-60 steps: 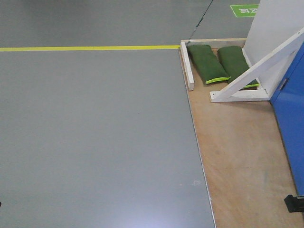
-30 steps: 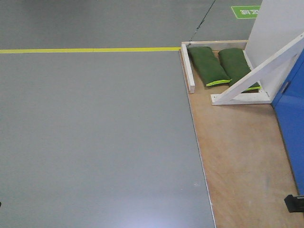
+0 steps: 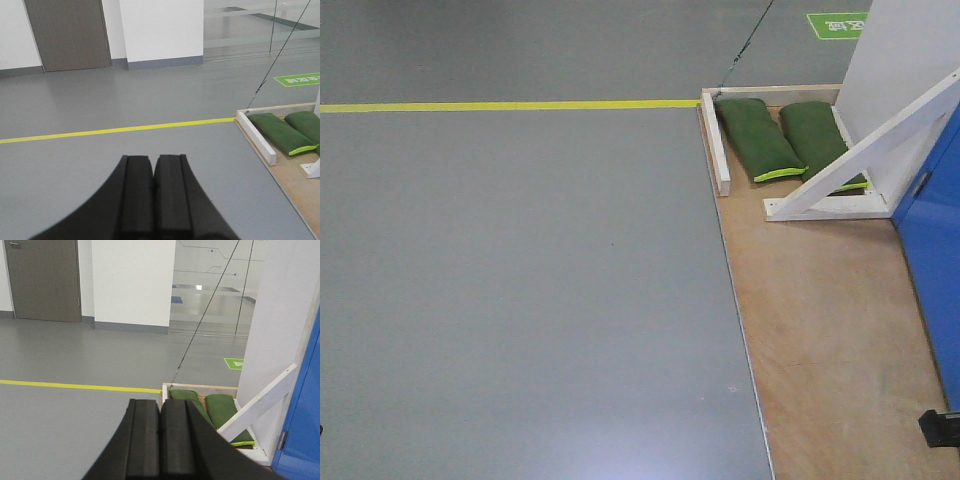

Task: Move to blue door and open it

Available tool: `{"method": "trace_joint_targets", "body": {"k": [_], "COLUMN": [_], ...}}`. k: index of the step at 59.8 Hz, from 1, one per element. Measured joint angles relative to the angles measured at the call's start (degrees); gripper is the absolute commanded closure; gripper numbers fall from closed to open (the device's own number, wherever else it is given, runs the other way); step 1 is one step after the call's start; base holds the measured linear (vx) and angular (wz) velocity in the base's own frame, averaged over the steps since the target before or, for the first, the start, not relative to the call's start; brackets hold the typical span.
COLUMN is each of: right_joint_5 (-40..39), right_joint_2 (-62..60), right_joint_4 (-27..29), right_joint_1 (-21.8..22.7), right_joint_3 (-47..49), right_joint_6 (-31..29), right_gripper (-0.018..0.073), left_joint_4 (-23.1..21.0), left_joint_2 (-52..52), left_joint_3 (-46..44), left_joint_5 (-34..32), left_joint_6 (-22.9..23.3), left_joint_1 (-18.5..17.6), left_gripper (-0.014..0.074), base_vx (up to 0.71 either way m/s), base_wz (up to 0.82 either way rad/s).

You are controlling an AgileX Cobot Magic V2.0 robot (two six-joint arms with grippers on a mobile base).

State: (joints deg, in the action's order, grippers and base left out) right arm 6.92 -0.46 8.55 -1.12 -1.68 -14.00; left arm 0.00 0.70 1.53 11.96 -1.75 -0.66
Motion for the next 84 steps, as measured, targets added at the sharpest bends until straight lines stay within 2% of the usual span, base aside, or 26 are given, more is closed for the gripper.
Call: {"method": "trace_joint_targets", "body": {"k": [15, 26, 32, 42, 55, 64, 72, 84], "right_joint_5": [-1.63, -14.94, -16.69, -14.23, -12.97, -9.19, -7.36, -6.11], "right_joint_2": [0.0, 0.0, 0.0, 3.99, 19.24, 30.59, 38.36, 46.76], "right_joint_4": [-0.36, -0.42, -0.42, -0.36, -0.36, -0.36, -0.8, -4.48], "right_joint_1": [0.0, 0.0, 0.0, 0.0, 0.0, 0.0, 0.0, 0.05], "right_joint_3": [0.0, 0.0, 2.42, 15.2, 34.89, 47.2, 54.47, 62.34], "right_joint_6": [0.0, 0.0, 0.0, 0.0, 0.0, 0.0, 0.0, 0.0], "right_gripper": [0.0567, 0.0567, 0.0567, 0.0567, 0.0567, 0.0567, 0.0567, 0.0567], "left_joint_4": [0.0, 0.0, 0.0, 0.0, 0.0, 0.0, 0.0, 0.0], "left_joint_2": [0.0, 0.0, 0.0, 0.0, 0.0, 0.0, 0.0, 0.0], "left_joint_3": [0.0, 0.0, 0.0, 0.0, 0.0, 0.0, 0.0, 0.0], "left_joint_5": [0.0, 0.0, 0.0, 0.0, 0.0, 0.0, 0.0, 0.0], "left_joint_6": [0.0, 0.0, 0.0, 0.0, 0.0, 0.0, 0.0, 0.0], "left_joint_1": [0.0, 0.0, 0.0, 0.0, 0.0, 0.0, 0.0, 0.0], "left_gripper": [0.0526, 0.0526, 0.0526, 0.0526, 0.0526, 0.0526, 0.0526, 0.0526], "base_vx": [0.0, 0.0, 0.0, 0.0, 0.0, 0.0, 0.0, 0.0], "base_wz": [0.0, 0.0, 0.0, 0.0, 0.0, 0.0, 0.0, 0.0]}}
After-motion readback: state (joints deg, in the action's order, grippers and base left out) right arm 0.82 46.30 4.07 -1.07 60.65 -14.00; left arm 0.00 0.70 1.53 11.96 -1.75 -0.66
